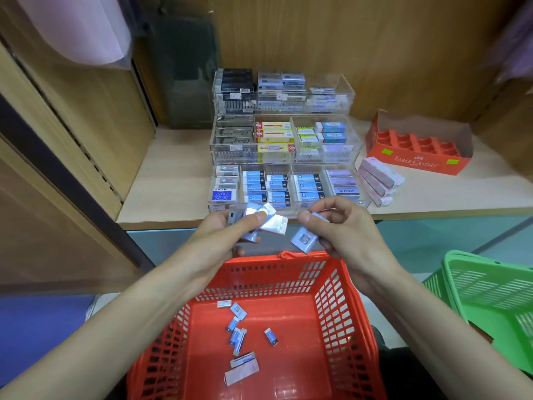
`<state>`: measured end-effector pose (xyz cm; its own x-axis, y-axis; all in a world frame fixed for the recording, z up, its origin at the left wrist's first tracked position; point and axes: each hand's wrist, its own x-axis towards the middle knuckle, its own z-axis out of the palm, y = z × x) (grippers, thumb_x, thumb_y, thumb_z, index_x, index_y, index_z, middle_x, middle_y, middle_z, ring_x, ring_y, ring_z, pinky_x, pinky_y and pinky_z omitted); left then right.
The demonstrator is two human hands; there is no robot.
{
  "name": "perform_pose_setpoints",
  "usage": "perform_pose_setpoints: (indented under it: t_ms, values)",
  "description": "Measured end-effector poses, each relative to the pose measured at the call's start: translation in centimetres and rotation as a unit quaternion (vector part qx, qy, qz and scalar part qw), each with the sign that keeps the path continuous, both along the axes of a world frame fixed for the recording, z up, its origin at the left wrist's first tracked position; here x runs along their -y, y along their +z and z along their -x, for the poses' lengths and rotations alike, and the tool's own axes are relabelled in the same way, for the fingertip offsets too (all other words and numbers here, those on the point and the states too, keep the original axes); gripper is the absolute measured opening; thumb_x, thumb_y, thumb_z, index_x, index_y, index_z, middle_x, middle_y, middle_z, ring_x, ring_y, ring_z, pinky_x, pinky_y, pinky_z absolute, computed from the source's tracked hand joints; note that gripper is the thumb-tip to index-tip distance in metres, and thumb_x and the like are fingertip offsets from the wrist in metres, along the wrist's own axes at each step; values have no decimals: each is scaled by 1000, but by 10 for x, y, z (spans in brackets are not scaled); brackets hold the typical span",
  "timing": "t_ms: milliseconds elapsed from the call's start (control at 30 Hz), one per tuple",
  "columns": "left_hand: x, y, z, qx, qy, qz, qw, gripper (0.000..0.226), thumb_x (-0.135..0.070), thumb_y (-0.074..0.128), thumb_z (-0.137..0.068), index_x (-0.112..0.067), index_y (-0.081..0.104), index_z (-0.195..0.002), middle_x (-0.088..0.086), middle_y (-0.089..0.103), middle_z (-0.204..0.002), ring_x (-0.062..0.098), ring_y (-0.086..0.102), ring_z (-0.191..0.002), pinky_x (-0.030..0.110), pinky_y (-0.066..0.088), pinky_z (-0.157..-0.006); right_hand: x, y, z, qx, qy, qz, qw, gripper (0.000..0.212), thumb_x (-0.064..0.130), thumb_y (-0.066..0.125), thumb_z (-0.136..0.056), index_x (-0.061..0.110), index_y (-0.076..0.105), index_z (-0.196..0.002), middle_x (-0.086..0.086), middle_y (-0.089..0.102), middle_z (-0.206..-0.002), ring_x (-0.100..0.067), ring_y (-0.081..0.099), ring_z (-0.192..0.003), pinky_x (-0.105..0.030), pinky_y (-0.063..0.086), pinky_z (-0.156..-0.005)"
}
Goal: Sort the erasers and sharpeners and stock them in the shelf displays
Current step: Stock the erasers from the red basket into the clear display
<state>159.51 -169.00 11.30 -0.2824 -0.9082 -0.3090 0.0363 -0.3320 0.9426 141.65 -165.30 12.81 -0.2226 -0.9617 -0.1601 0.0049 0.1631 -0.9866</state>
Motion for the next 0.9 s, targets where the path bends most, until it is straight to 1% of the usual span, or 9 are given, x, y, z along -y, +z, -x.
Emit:
perform_pose_setpoints:
  t_ms: [133, 200, 333, 400, 500, 600, 667, 800, 900]
  values:
    - [7, -3, 3, 14, 8, -3, 1000, 22, -32, 69, -77, -15, 62, -89, -5, 60, -71, 1, 56, -58, 20, 34, -52, -2, 1, -1, 66, 5, 4, 998, 6, 6, 63, -87, 9, 57, -87, -9, 56, -73, -12, 55, -49, -19, 43, -44]
    - [14, -2, 2, 14, 22, -17, 1000, 13, -29, 67, -81, -17, 61, -85, -9, 59, -62, 2, 58, -60, 19, 35, -53, -3, -2, -1, 98, 2, 1, 995, 13, -2, 60, -87, 10, 59, -92, -9, 59, -73, -15, 60, -58, -20, 48, -53]
    - [31, 2, 1, -22, 44, -45, 998, 27, -33, 73, -67, -16, 61, -84, -5, 59, -66, 6, 52, -61, 17, 37, -45, 7, -2, 0, 174, -16, 5, 985, 24, -12, 55, -86, 8, 59, -99, -5, 65, -73, -20, 70, -72, -19, 55, -65]
    - [38, 5, 1, -42, 52, -41, 997, 21, -30, 71, -68, -16, 61, -80, -6, 59, -63, 6, 51, -58, 16, 37, -43, 15, 0, -1, 197, -15, 22, 980, 24, -11, 56, -86, 7, 60, -102, -10, 65, -85, -22, 71, -77, -20, 56, -69]
    - [45, 6, 1, -75, 59, -28, 995, 10, -23, 65, -78, -16, 61, -84, -10, 64, -63, 9, 59, -64, 15, 37, -42, 26, 5, -7, 189, -19, 44, 981, 22, -6, 59, -85, 8, 60, -103, -17, 62, -93, -22, 72, -78, -19, 55, -64]
    - [51, 13, -2, -107, 69, -33, 991, 24, -21, 63, -77, -10, 61, -98, 0, 68, -80, 12, 65, -66, 15, 39, -41, 33, 4, -16, 187, -34, 54, 980, 20, -7, 59, -84, 9, 59, -97, -11, 64, -81, -21, 72, -72, -19, 54, -58]
    - [57, 18, -3, -126, 69, -31, 989, 34, -20, 63, -74, -5, 58, -105, 7, 66, -87, 9, 66, -63, 15, 41, -42, 39, 2, -20, 160, -35, 58, 985, 23, -10, 59, -83, 8, 58, -97, -11, 63, -85, -19, 71, -70, -20, 54, -57]
    - [77, 24, -6, -146, 91, -12, 985, 3, -11, 57, -87, -10, 58, -90, 0, 67, -79, 9, 69, -67, 15, 42, -47, 64, 6, -17, 114, -36, 73, 990, 25, -11, 59, -83, 10, 58, -97, -15, 61, -92, -21, 71, -75, -21, 54, -58]
    - [89, 26, -7, -140, 107, -2, 984, 3, -11, 55, -90, -12, 58, -90, -1, 66, -82, 11, 70, -71, 17, 45, -53, 88, 16, -12, 79, -30, 91, 992, 24, -11, 59, -83, 10, 58, -95, -23, 59, -96, -26, 69, -77, -22, 53, -60]
